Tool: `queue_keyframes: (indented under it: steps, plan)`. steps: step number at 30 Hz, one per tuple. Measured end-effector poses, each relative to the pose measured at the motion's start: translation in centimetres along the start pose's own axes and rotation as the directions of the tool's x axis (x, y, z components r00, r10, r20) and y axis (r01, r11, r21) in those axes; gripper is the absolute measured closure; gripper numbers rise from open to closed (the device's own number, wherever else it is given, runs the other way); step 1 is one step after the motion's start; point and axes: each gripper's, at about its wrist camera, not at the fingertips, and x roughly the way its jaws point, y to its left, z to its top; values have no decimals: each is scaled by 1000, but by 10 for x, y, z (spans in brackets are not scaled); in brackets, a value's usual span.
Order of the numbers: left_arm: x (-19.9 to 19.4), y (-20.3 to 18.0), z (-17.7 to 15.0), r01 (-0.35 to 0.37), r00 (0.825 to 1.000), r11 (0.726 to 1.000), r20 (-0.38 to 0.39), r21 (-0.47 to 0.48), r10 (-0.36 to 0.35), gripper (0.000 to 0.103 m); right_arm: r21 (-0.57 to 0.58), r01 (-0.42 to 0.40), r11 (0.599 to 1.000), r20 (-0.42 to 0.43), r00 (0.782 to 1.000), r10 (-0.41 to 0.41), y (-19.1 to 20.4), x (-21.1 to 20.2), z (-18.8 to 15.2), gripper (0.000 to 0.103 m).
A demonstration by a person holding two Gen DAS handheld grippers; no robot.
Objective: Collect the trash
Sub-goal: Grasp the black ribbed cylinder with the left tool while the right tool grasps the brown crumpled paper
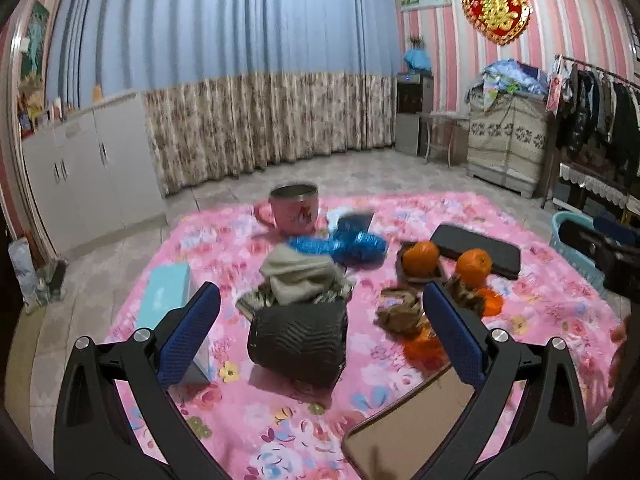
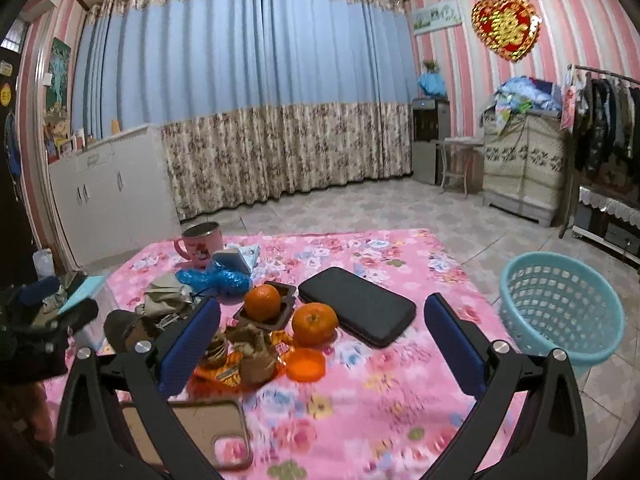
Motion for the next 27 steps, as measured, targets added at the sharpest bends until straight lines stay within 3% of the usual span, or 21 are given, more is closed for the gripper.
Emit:
queue_keyframes:
  steps: [5,10,18,23,27]
  plan:
    - [30,16,-6,10,996,998,-91,-59,-15,5,-89,44,995,-33,998,-47,5,24,-14,4]
    - [55,20,-9,14,987,998,-162,-63,-25,5,8,-12,1000,-114,993,13,-4,40,-16,4]
    - [82,13,-11,-5,978,1000,-209,-21,1,9,-4,41,999,-209,977,-41,0,61,-29,4]
    - [90,12,-14,-7,974,1000,-225,-7,5,21,0,30,1000,-256,966,-29,8,74,-33,4]
    - [88,14,-14,-1,975,1000,-224,-13,-2,28,-18,3,1000,-242,970,-8,22,72,-32,4]
